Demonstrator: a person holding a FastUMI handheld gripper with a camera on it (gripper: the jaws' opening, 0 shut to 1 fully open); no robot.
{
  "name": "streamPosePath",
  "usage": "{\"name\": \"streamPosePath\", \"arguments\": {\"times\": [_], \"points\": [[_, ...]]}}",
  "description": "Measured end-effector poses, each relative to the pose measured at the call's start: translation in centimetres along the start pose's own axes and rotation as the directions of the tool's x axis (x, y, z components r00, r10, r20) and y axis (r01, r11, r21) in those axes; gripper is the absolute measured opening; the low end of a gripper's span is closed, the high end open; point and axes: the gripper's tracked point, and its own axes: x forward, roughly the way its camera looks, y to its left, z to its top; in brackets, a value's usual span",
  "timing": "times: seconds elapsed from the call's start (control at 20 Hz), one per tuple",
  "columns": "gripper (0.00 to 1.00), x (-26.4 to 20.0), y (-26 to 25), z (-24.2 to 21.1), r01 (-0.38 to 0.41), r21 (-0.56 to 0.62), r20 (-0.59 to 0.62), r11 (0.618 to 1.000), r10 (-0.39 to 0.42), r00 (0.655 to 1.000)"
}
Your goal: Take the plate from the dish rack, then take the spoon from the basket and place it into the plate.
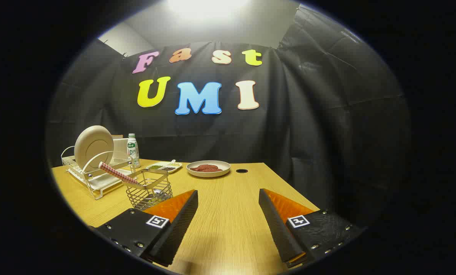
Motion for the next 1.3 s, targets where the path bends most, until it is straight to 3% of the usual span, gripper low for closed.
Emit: {"name": "streamPosePath", "arguments": {"times": [0.95,1.15,1.3], "points": [[0.98,0.1,0.0,0.1,0.002,0.0,0.001,1.0,-0.002,1.0],[0.98,1.6,0.0,0.2,-0.004,0.016,0.001,1.0,0.004,1.0],[0.98,5.6,0.1,1.0,-0.01,0.02,0.024,1.0,0.01,1.0]]}}
